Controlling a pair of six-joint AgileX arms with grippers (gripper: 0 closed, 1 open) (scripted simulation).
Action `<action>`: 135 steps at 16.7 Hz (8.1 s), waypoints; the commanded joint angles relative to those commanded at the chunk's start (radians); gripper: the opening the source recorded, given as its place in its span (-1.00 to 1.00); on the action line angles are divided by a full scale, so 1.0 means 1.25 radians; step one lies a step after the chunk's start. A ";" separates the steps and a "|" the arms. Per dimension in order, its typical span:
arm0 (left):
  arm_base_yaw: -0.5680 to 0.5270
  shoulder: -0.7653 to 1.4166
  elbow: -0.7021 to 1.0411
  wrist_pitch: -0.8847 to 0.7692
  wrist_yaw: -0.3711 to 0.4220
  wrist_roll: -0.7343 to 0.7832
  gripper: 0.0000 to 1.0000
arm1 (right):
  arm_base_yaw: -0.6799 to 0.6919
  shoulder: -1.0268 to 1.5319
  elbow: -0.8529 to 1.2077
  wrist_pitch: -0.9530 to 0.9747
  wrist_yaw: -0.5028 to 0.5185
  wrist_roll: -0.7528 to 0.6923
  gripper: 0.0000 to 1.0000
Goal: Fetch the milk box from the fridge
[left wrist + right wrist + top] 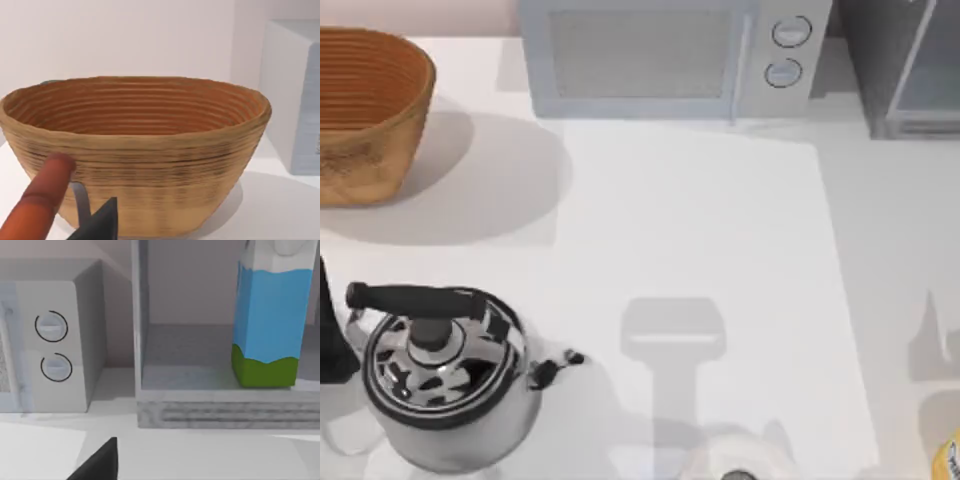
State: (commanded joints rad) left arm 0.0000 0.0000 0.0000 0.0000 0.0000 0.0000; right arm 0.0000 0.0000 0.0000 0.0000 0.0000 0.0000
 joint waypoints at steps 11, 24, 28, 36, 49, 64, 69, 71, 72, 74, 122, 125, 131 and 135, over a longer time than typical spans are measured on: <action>0.000 0.000 0.000 0.000 0.000 0.000 1.00 | -0.139 0.377 0.048 0.361 -0.134 0.003 1.00; 0.000 0.000 0.000 0.000 0.000 0.000 1.00 | -0.376 1.303 0.130 1.161 -0.364 0.014 1.00; 0.000 0.000 0.000 0.000 0.000 0.000 1.00 | -0.422 1.423 0.146 1.283 -0.407 0.014 1.00; 0.000 0.000 0.000 0.000 0.000 0.000 1.00 | -0.416 1.442 0.156 1.282 -0.403 0.014 1.00; 0.000 0.000 0.000 0.000 0.000 0.000 1.00 | -0.229 1.689 0.737 0.973 -0.203 0.007 1.00; 0.000 0.000 0.000 0.000 0.000 0.000 1.00 | -0.188 1.813 0.966 0.850 -0.159 0.006 1.00; 0.000 0.000 0.000 0.000 0.000 0.000 1.00 | -0.183 1.829 1.000 0.831 -0.154 0.006 1.00; 0.000 0.000 0.000 0.000 0.000 0.000 1.00 | -0.183 1.829 1.000 0.831 -0.154 0.006 0.85; 0.000 0.000 0.000 0.000 0.000 0.000 1.00 | -0.183 1.829 1.000 0.831 -0.154 0.006 0.70; 0.000 0.000 0.000 0.000 0.000 0.000 1.00 | -0.183 1.829 1.000 0.831 -0.154 0.006 0.40; 0.000 0.000 0.000 0.000 0.000 0.000 1.00 | -0.227 1.507 0.657 0.845 -0.204 0.012 -1.00; 0.000 0.000 0.000 0.000 0.000 0.000 1.00 | -0.219 1.462 0.633 0.814 -0.197 0.010 -1.00; 0.000 0.000 0.000 0.000 0.000 0.000 1.00 | -0.173 1.168 0.497 0.639 -0.154 0.004 -1.00; 0.000 0.000 0.000 0.000 0.000 0.000 1.00 | -0.129 0.825 0.369 0.475 -0.114 0.002 -1.00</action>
State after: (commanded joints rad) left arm 0.0000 0.0000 0.0000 0.0000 0.0000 0.0000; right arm -0.1614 1.0314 0.4613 0.5936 -0.1424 0.0022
